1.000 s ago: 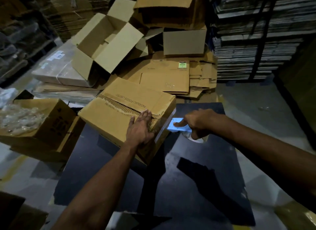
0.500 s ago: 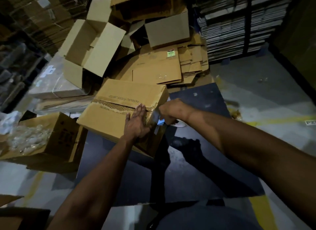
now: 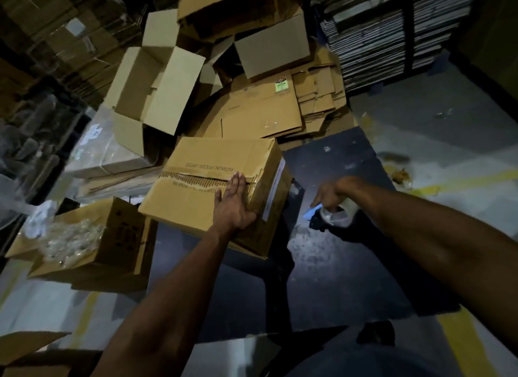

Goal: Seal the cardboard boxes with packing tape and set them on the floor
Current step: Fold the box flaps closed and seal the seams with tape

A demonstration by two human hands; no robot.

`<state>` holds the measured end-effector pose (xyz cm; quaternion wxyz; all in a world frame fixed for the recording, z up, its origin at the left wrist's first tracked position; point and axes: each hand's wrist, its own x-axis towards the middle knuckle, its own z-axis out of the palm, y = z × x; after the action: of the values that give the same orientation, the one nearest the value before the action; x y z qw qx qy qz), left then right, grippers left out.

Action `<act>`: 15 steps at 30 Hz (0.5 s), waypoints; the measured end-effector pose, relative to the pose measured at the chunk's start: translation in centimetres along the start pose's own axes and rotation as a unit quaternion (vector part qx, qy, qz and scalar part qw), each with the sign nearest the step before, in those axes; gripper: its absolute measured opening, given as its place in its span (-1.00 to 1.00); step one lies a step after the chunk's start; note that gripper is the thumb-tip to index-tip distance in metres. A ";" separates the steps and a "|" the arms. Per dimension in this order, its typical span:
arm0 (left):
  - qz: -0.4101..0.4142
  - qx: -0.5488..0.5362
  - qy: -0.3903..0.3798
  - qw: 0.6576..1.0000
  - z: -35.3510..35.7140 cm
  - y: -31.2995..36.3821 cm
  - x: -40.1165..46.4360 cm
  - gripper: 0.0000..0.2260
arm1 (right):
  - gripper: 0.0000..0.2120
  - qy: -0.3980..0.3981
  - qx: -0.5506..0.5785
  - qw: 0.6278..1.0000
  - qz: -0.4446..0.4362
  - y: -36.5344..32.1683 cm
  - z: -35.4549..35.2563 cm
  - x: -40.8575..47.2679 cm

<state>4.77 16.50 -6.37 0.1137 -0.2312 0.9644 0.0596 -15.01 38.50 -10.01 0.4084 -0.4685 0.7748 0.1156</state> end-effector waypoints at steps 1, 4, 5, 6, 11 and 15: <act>0.001 0.002 -0.006 1.000 -0.1 0.0 0.0 0.07 | -0.42 0.011 0.034 0.999 0.003 1.0 0.8 0.8; 0.010 0.010 -0.032 0.999 -0.3 -0.1 0.1 0.10 | -0.50 0.069 0.129 0.989 0.013 3.8 3.3 3.6; 0.013 0.015 -0.041 0.999 -0.6 -0.2 0.3 0.09 | -0.54 0.083 0.151 0.985 0.020 4.2 3.7 3.8; 0.016 0.020 -0.048 0.998 -0.8 -0.4 0.6 0.06 | -0.58 0.096 0.156 0.982 0.032 3.9 3.8 3.2; 0.000 0.042 -0.042 0.998 -1.9 -0.9 1.7 -0.02 | -0.39 0.232 0.090 0.966 0.075 0.4 3.8 0.1; 0.012 0.033 -0.044 0.998 -1.7 -0.8 1.7 0.00 | -0.24 0.357 0.276 0.888 -0.090 -5.5 3.7 0.1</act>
<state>3.33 14.73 -5.18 0.1628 -0.2127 0.9627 0.0390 -8.65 37.55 -11.34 0.2259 -0.4147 0.8233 -0.3150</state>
